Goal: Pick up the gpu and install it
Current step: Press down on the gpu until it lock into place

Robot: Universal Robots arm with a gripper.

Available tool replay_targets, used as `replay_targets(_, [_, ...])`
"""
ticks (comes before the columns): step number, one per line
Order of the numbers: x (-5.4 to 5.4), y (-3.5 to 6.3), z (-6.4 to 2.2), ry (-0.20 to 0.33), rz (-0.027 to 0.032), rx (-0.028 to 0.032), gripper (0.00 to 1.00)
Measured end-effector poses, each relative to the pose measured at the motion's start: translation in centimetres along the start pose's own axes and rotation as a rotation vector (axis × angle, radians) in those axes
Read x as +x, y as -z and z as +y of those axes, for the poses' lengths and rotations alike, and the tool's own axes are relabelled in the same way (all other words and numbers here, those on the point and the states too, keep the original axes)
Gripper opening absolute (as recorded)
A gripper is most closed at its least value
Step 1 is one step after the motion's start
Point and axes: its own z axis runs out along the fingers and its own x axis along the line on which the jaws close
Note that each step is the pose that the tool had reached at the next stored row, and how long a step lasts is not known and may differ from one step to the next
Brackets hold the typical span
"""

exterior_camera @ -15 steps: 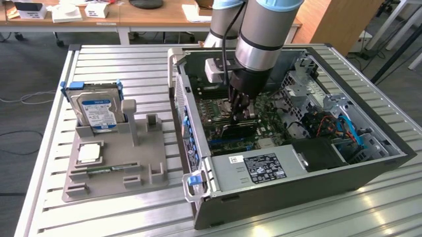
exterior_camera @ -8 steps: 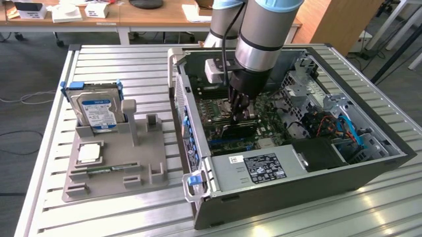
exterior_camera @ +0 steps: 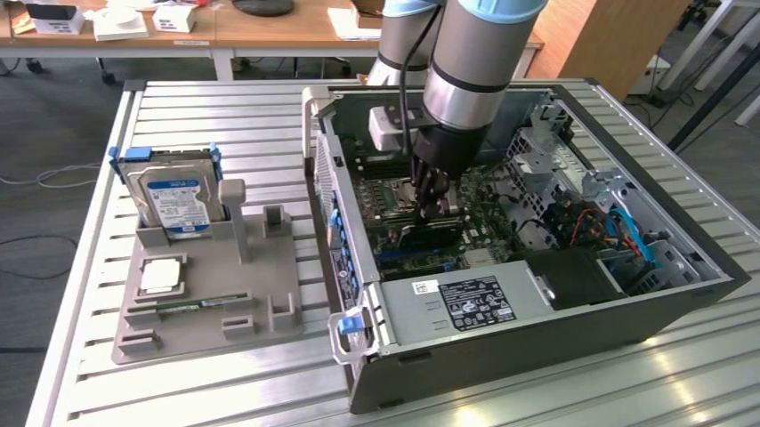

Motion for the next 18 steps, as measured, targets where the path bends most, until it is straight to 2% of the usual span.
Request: replay_targets(18, [0.01, -0.06, 0.00, 0.000, 0.0006, -0.0004, 0.11])
